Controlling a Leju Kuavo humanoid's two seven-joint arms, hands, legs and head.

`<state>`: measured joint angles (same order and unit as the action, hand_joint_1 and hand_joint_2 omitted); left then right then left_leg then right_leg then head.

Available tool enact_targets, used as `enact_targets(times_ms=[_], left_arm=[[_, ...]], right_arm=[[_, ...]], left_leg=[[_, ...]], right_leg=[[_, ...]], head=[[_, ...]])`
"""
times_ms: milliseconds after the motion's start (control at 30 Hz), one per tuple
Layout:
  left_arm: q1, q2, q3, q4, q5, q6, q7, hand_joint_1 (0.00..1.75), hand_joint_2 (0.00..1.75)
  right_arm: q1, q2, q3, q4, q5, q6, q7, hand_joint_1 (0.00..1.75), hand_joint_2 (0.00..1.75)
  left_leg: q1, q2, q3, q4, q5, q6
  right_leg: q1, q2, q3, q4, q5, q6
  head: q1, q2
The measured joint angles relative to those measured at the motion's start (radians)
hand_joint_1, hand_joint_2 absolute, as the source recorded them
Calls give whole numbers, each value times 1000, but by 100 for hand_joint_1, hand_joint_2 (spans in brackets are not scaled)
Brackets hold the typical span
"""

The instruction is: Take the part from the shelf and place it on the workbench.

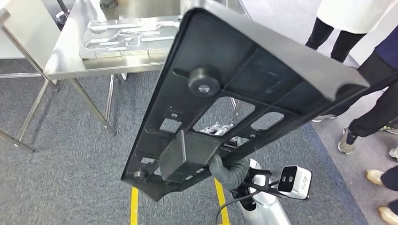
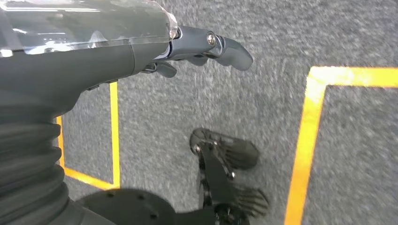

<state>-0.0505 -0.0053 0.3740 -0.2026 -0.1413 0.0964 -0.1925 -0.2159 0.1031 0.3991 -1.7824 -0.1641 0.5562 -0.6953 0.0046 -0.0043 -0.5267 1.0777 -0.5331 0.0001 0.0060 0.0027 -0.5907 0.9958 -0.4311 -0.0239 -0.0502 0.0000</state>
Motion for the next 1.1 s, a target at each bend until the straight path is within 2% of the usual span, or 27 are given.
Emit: enact_targets(times_ms=[100,133,167,200,233,267,333,400,467,500,533,600,633,667,700,767,800,833,900,967,1000,1033,1100], left_arm=[[-2,0,0,0,-4,2,1,0,175],[0,0,0,0,-5,2,1,0,175],[2,0,0,0,-5,2,1,0,175],[3,0,0,0,-5,2,1,0,175],[4,0,0,0,-5,2,1,0,175],[4,0,0,0,-6,2,1,0,175],[3,-1,0,0,-6,0,1,0,175],[3,-1,0,0,-7,-1,0,0,175],[5,-1,0,0,-7,-1,0,0,175],[5,-1,1,0,-7,-1,0,0,175],[4,-1,1,0,-7,-1,0,0,175],[3,-1,1,0,-6,-2,-1,0,175],[4,-2,2,0,-6,-2,-1,0,175],[5,-2,4,0,-5,-2,-1,0,175],[6,-2,5,0,-5,-3,-1,0,175],[6,-3,6,0,-5,-3,-1,0,175],[5,-4,7,0,-6,-3,-1,0,175],[4,-4,7,0,-6,-3,-2,0,175],[2,-5,9,0,-8,-4,-4,0,175],[0,-5,12,0,-9,-4,-5,0,175],[-1,-6,13,0,-10,-5,-6,0,175],[-2,-6,15,0,-11,-6,-7,0,175],[-1,-7,18,0,-12,-7,-7,0,175]], right_arm=[[1,0,-1,1,2,0,0,175,175],[3,0,-1,1,3,0,0,175,175],[4,0,-1,2,4,0,0,175,175],[5,0,-1,2,4,0,0,175,175],[5,0,-1,3,4,-1,0,175,175],[5,0,-1,3,4,-1,0,175,175],[5,0,-1,4,5,-1,0,175,175],[6,0,-1,4,6,1,1,175,175],[6,0,-1,4,6,1,1,175,175],[5,0,-2,3,6,2,1,175,175],[6,-1,-2,3,6,3,1,175,175],[8,-2,-2,4,9,8,1,175,175],[10,-2,-2,6,13,12,1,175,175],[10,-3,-2,9,17,16,1,175,175],[10,-4,-2,12,22,17,1,175,175],[5,-6,3,23,28,12,1,175,175],[0,-7,7,30,30,7,1,175,175],[-4,-8,13,39,33,2,1,175,175],[-13,-8,25,55,36,-7,1,175,175],[-20,-9,36,67,37,-15,1,175,175],[-25,-9,41,72,36,-20,1,175,175],[-31,-9,47,76,35,-24,1,175,175],[-37,-10,57,83,33,-30,1,175,175]], left_leg=[[6,0,-105,163,-72,-12],[8,0,-132,192,-79,-16],[10,1,-142,187,-63,-20],[13,1,-133,145,-26,-24],[15,1,-110,76,20,-25],[15,1,-89,17,50,-25],[10,2,-66,-48,69,-12],[7,3,-64,-49,66,6],[11,2,-55,-55,73,18],[13,2,-50,-58,72,23],[14,3,-45,-61,70,28],[13,2,-39,-61,62,32],[13,2,-35,-61,58,33],[13,1,-29,-61,52,32],[13,0,-21,-61,47,30],[13,-2,-3,-62,34,24],[12,-3,2,-63,28,19],[11,-4,5,-64,23,15],[10,-3,9,-72,17,3],[10,-2,19,-71,8,-7],[10,-1,13,-49,-5,-11],[10,-1,-6,-5,-25,-14],[11,-1,-84,131,-76,-18]], right_leg=[[0,-2,15,-2,-14,-6],[0,0,19,-1,-20,-6],[-1,1,25,0,-25,-4],[-2,3,31,2,-32,-2],[-4,3,40,4,-39,2],[-4,3,47,6,-45,6],[-4,3,52,10,-56,18],[-2,3,53,10,-62,29],[-3,2,54,23,-75,40],[-4,2,40,53,-91,46],[-7,2,13,106,-114,50],[-10,2,-73,248,-162,57],[-12,1,-110,298,-169,58],[-13,1,-130,311,-154,58],[-13,1,-127,281,-118,56],[-11,1,-76,142,-27,47],[-8,0,-52,80,0,42],[-5,0,-36,40,12,37],[0,1,-30,22,5,29],[-6,3,-16,10,3,18],[-8,2,-7,3,2,13],[-11,1,3,-3,-1,7],[-7,-1,16,-5,-11,-1]], head=[[0,0],[0,0],[0,0],[0,0],[0,0],[0,0],[0,0],[0,0],[0,0],[0,0],[0,0],[0,0],[0,0],[0,0],[0,0],[0,0],[0,0],[0,0],[0,0],[0,0],[0,0],[0,0],[0,0]])
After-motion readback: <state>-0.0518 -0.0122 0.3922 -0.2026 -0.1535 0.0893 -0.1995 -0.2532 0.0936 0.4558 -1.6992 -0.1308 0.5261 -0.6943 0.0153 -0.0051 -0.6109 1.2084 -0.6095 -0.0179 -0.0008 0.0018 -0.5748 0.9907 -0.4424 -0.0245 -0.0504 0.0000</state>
